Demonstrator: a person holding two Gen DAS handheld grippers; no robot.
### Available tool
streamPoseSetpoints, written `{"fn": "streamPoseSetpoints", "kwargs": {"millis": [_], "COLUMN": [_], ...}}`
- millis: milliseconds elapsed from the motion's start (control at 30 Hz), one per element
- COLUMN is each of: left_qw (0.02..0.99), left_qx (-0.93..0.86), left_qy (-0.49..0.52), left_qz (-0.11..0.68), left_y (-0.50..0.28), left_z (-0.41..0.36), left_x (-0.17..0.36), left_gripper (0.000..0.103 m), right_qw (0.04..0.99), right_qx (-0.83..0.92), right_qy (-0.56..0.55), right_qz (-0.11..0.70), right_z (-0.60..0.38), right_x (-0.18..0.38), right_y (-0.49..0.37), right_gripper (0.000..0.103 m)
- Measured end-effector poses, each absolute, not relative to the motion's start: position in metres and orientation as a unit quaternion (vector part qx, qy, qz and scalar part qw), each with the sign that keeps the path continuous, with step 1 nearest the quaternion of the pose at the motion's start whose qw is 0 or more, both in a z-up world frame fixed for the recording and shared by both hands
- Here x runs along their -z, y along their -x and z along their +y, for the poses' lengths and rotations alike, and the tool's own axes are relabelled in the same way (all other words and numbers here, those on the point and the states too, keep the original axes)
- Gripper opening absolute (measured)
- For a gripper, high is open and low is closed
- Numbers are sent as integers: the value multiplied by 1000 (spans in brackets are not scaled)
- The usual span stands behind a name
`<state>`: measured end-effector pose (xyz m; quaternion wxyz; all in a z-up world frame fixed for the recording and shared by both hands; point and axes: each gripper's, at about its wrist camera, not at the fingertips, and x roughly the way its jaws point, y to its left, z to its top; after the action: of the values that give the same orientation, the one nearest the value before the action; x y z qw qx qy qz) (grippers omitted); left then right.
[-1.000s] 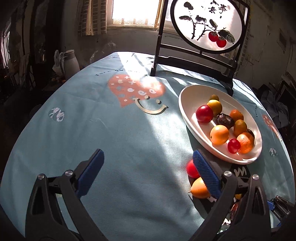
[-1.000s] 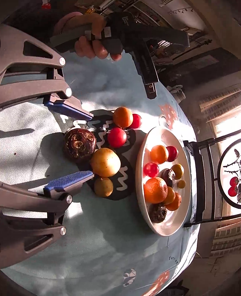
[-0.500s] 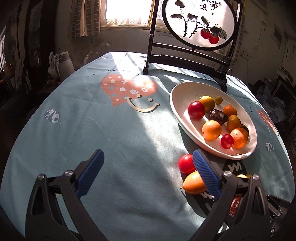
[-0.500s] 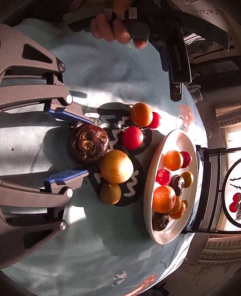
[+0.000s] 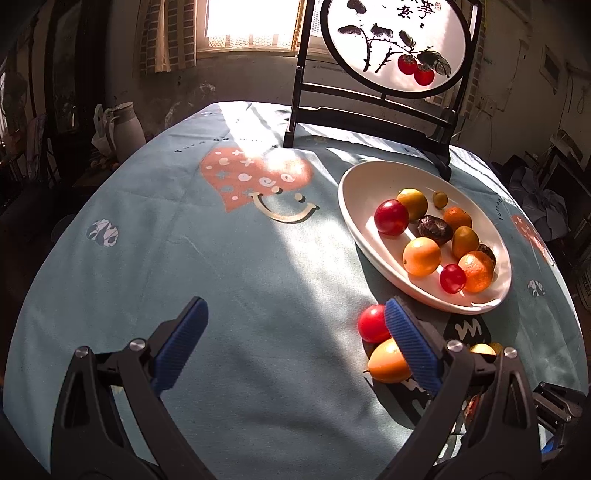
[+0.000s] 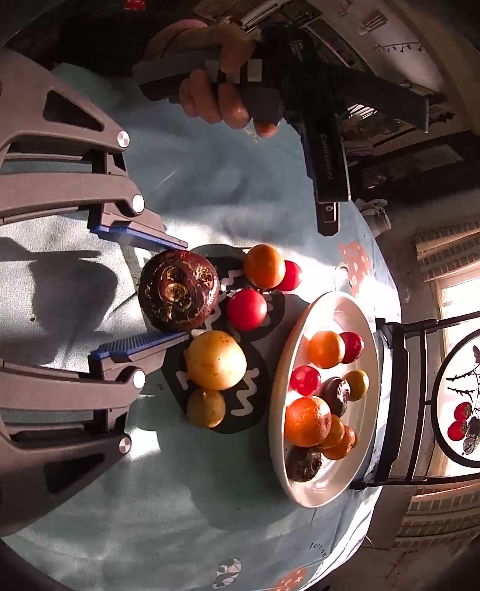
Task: Organize fruits
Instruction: 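Grasp another dark brown round fruit with the right tool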
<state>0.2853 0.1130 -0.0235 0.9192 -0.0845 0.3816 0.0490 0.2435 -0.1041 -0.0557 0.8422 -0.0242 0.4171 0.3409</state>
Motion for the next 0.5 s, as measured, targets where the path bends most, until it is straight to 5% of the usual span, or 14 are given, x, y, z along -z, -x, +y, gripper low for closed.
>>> {"fn": "streamPoseSetpoints", "kwargs": {"millis": [200, 333, 500], "left_qw": [921, 911, 902], "left_qx": [55, 101, 113], "left_qy": [12, -18, -23], "left_qz": [384, 399, 415], "left_y": [-276, -276, -280], "left_z": [79, 56, 50], "left_x": [27, 38, 49], "left_gripper": [96, 58, 48], "right_qw": [882, 881, 878], "right_qx": [-303, -295, -295], "right_qy": [10, -4, -5], "right_qz": [360, 370, 378], "right_z": [-127, -133, -133], "right_x": [32, 33, 36], "right_y": [-243, -248, -250], "right_gripper": [43, 43, 43]}}
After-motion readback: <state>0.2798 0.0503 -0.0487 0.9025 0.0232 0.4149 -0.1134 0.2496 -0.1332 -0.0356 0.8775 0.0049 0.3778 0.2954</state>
